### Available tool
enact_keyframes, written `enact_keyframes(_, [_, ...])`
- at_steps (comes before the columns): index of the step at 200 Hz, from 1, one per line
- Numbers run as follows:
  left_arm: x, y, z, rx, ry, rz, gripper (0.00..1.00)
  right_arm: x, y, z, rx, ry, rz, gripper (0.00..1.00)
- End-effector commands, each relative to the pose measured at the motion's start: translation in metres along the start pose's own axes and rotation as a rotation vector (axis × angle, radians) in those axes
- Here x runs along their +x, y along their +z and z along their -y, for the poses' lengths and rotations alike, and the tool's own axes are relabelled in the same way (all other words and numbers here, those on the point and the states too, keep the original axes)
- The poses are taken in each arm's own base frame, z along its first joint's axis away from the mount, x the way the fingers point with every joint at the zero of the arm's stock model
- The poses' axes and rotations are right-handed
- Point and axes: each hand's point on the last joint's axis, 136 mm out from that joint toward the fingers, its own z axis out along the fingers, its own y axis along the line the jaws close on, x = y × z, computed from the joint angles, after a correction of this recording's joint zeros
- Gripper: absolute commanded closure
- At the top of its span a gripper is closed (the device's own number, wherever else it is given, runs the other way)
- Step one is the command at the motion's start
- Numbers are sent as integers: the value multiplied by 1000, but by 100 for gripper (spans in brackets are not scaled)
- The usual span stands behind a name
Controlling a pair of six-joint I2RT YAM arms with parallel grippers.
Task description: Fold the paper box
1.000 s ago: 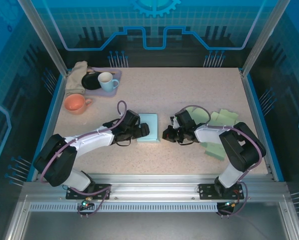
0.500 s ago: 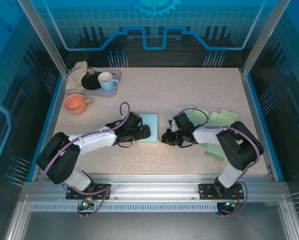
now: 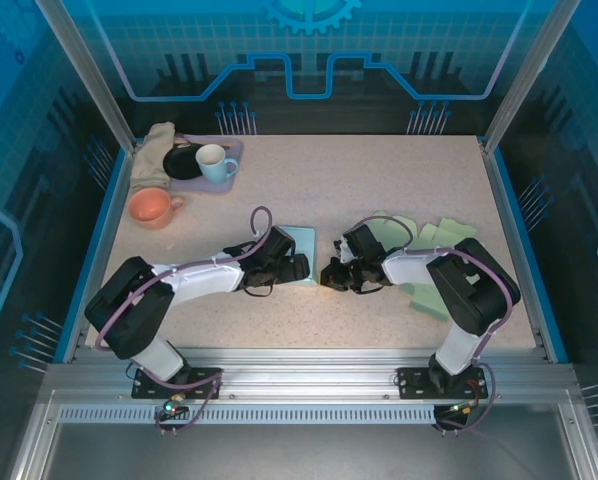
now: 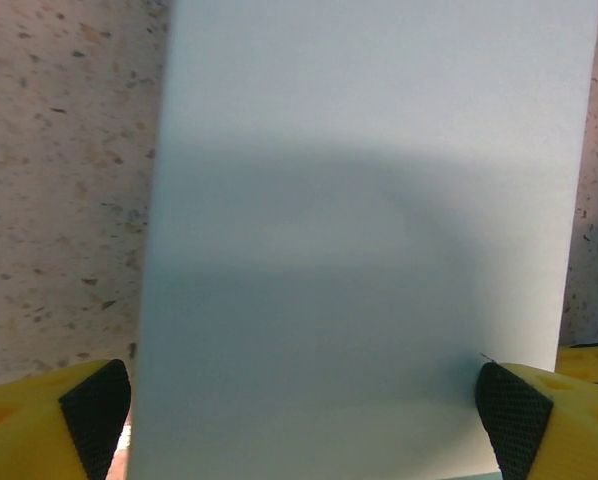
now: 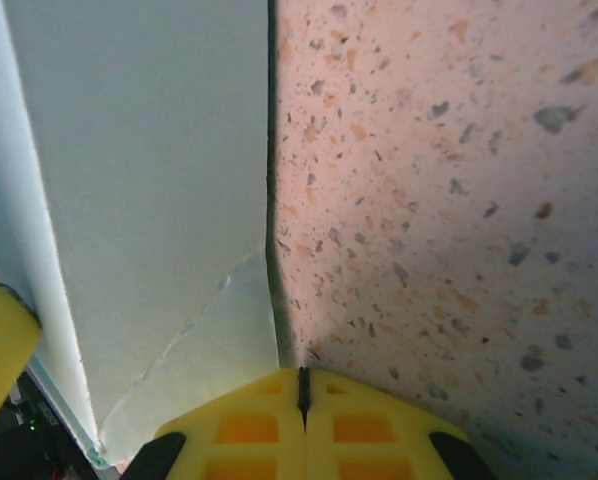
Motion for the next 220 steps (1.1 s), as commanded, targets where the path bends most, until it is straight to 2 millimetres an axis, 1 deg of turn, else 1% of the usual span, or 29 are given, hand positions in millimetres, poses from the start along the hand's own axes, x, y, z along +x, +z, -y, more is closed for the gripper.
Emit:
enact_keyframes(1, [-2,0,26,77,13,0,7,5,8,1,6,-8,-32,99])
enact_keyframes(34, [5,-1,52,174,27,-23,7,6,11,0,-4,-8,-43,98])
enact_keyframes(67, [19,-8,81,279,34,-59,7,6,13,-2,-21,-6,-52,98])
enact_keyframes(96, [27,-11,95,311,46,-70,7,6,12,-7,-39,-12,-52,98])
enact_keyframes(115, [25,-11,96,306,52,-65,7,6,10,-8,-40,-19,-48,99])
enact_keyframes(123, [23,-11,92,276,56,-54,7,5,9,-8,-39,-23,-44,99])
enact_keyframes(136, [13,-15,79,199,60,-8,7,5,7,-9,-36,-25,-34,98])
enact_keyframes(159, [-17,-28,49,50,41,109,7,1,-2,-12,-29,-32,14,96])
enact_keyframes(177, [-42,-40,27,-30,2,182,7,-4,-5,-17,-26,-38,47,96])
enact_keyframes(193, [-58,-46,3,-95,-48,225,7,-8,-7,-22,-18,-49,78,94])
enact_keyframes(209, [-65,-51,-19,-134,-107,239,7,-15,-11,-21,35,-77,128,92])
enact_keyframes(220, [-63,-52,-31,-146,-135,240,6,-20,-16,-19,75,-98,161,90])
